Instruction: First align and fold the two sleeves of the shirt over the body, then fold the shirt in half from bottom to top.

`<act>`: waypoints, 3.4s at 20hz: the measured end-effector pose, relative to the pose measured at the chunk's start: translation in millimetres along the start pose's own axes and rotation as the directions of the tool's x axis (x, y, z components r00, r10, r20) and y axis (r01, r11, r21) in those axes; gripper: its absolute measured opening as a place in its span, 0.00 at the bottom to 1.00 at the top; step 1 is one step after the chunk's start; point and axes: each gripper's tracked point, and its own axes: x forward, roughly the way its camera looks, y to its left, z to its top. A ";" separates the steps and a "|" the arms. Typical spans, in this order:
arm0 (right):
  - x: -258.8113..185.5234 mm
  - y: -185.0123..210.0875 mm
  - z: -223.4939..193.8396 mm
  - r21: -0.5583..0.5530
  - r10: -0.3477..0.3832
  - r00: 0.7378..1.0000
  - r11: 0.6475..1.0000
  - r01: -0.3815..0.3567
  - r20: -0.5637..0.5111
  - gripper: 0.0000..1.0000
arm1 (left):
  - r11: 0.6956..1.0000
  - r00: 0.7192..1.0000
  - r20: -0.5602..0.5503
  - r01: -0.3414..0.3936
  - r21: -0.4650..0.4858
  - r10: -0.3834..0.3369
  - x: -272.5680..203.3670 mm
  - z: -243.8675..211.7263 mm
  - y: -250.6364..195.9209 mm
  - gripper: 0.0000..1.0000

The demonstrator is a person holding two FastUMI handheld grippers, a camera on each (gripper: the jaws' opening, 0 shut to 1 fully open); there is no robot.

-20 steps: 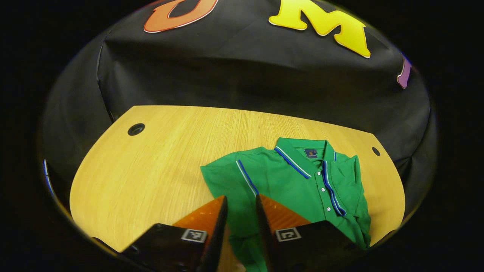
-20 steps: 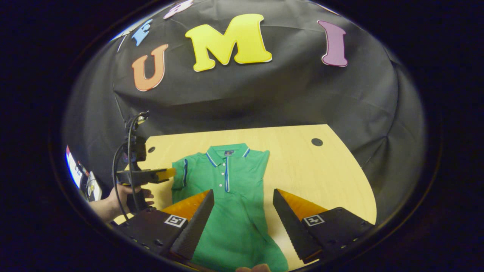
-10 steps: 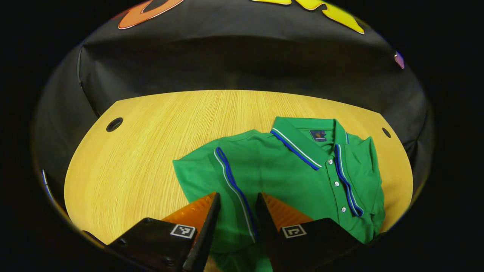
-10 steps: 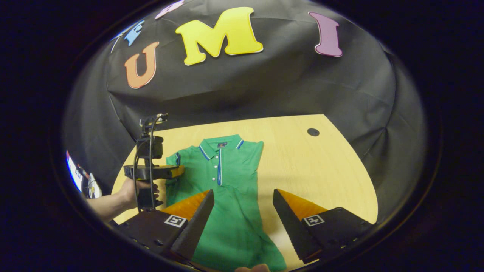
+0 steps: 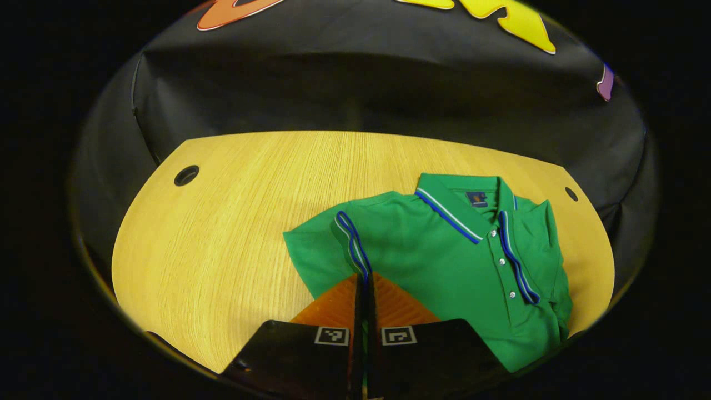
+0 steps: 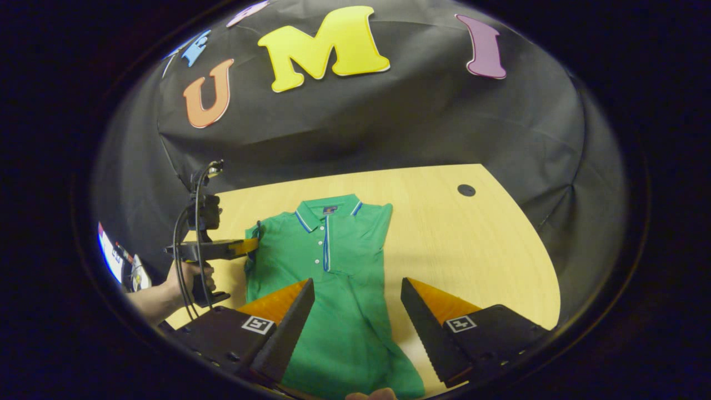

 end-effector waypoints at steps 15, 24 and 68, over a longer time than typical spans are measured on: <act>-18.6 -33.9 1.7 0.067 -0.049 0.998 0.997 0.046 0.038 0.96 | 0.990 0.990 0.027 0.139 0.023 -0.139 -18.8 35.1 -127.7 0.10; -35.8 -27.9 4.5 -0.028 -0.033 0.994 0.999 0.036 0.101 0.96 | 0.999 0.982 0.184 0.043 -0.020 -0.038 -89.1 56.3 -101.3 1.00; -64.5 -73.2 -284.6 -0.060 0.030 0.919 0.996 -0.059 -0.394 0.01 | 0.996 0.955 -0.284 0.074 -0.041 -0.082 -267.0 -291.2 -52.7 0.08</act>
